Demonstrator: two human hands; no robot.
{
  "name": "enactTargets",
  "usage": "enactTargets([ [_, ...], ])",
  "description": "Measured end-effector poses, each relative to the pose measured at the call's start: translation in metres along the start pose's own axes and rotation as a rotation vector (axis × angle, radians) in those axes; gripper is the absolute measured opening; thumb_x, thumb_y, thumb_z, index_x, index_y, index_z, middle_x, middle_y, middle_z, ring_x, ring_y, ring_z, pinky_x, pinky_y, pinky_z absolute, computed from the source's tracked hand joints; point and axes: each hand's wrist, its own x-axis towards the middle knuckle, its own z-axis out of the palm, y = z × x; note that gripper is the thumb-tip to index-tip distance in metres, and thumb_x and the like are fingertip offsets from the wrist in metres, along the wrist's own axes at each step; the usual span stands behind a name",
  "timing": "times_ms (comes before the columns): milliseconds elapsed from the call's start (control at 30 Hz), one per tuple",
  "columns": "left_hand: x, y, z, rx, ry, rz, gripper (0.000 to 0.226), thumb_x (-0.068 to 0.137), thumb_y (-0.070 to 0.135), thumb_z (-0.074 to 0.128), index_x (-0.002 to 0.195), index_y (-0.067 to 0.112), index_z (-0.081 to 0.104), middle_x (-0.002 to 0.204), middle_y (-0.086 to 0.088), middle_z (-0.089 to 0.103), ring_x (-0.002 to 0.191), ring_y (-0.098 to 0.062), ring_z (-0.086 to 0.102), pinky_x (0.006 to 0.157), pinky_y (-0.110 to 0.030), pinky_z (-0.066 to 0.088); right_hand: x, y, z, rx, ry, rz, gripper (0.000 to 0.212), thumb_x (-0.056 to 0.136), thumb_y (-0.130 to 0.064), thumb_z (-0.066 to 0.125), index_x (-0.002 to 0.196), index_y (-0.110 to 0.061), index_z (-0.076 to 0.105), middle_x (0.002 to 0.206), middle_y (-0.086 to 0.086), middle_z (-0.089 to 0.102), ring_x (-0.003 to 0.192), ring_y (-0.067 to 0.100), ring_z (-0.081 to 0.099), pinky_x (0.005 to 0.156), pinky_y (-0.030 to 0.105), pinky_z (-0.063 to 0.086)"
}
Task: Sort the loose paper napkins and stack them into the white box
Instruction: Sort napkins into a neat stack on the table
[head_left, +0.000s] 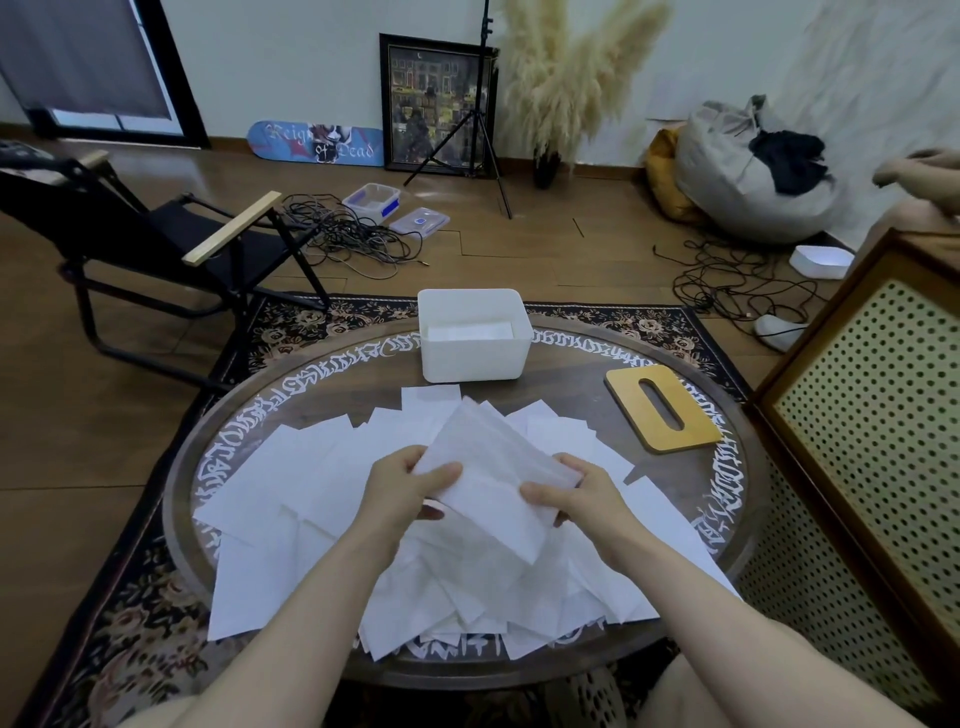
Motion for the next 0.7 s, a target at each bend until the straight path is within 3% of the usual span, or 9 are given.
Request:
enactTargets([
  [167, 0.0, -0.001, 0.006, -0.257, 0.111, -0.071, 0.025, 0.08, 0.007, 0.074, 0.102, 0.012, 0.063, 0.1, -0.011, 0.069, 0.082, -0.027, 0.066, 0.063, -0.035, 0.057, -0.002, 0.002, 0.006, -0.124, -0.183, 0.123, 0.028, 0.077, -0.017, 0.078, 0.104, -0.016, 0.069, 0.098, -0.002, 0.074, 0.087, 0.018, 0.069, 0.065, 0.027, 0.049],
  [267, -0.003, -0.002, 0.011, -0.268, 0.065, -0.124, 0.04, 0.08, 0.007, 0.074, 0.115, 0.013, 0.056, 0.104, -0.01, 0.07, 0.087, -0.028, 0.069, 0.06, -0.033, 0.056, 0.0, 0.004, 0.008, -0.068, -0.135, 0.129, 0.025, 0.079, -0.015, 0.076, 0.103, -0.015, 0.069, 0.099, 0.002, 0.074, 0.083, 0.018, 0.068, 0.065, 0.028, 0.048],
  [333, -0.008, -0.004, 0.017, -0.207, -0.029, -0.163, 0.039, 0.082, 0.007, 0.071, 0.117, 0.013, 0.053, 0.103, -0.011, 0.071, 0.083, -0.026, 0.071, 0.059, -0.032, 0.056, 0.001, 0.004, 0.009, 0.024, -0.088, 0.128, 0.024, 0.08, -0.011, 0.074, 0.103, -0.013, 0.068, 0.1, 0.005, 0.074, 0.081, 0.018, 0.069, 0.064, 0.028, 0.051],
  [433, -0.012, -0.006, 0.022, -0.056, -0.114, -0.148, 0.034, 0.085, 0.002, 0.066, 0.116, 0.01, 0.055, 0.102, -0.009, 0.071, 0.083, -0.026, 0.07, 0.056, -0.031, 0.055, 0.001, 0.002, 0.01, 0.087, -0.062, 0.126, 0.026, 0.08, -0.008, 0.074, 0.105, -0.013, 0.066, 0.098, 0.001, 0.075, 0.085, 0.019, 0.072, 0.074, 0.033, 0.058],
  [567, -0.011, 0.001, 0.012, 0.196, -0.199, 0.005, 0.03, 0.083, -0.001, 0.057, 0.109, 0.015, 0.061, 0.097, -0.003, 0.07, 0.082, -0.017, 0.068, 0.054, -0.027, 0.053, 0.001, 0.001, 0.005, 0.07, -0.041, 0.126, 0.03, 0.077, -0.016, 0.077, 0.103, -0.013, 0.063, 0.1, 0.004, 0.074, 0.095, 0.025, 0.069, 0.084, 0.039, 0.049],
  [633, -0.011, 0.004, 0.006, 0.311, -0.315, 0.047, 0.032, 0.075, 0.006, 0.053, 0.102, 0.015, 0.066, 0.095, -0.002, 0.071, 0.081, -0.013, 0.067, 0.058, -0.021, 0.051, 0.003, 0.0, -0.001, 0.096, -0.021, 0.109, 0.033, 0.076, -0.019, 0.079, 0.104, -0.013, 0.063, 0.105, 0.007, 0.073, 0.099, 0.026, 0.068, 0.085, 0.041, 0.049],
  [700, -0.008, 0.003, 0.002, 0.48, -0.374, 0.072, 0.029, 0.072, 0.01, 0.049, 0.093, 0.016, 0.068, 0.091, -0.003, 0.071, 0.082, -0.016, 0.066, 0.067, -0.025, 0.048, 0.004, -0.004, -0.007, 0.109, -0.01, 0.095, 0.037, 0.074, -0.019, 0.08, 0.107, -0.016, 0.064, 0.106, 0.006, 0.073, 0.097, 0.025, 0.068, 0.087, 0.042, 0.049],
])
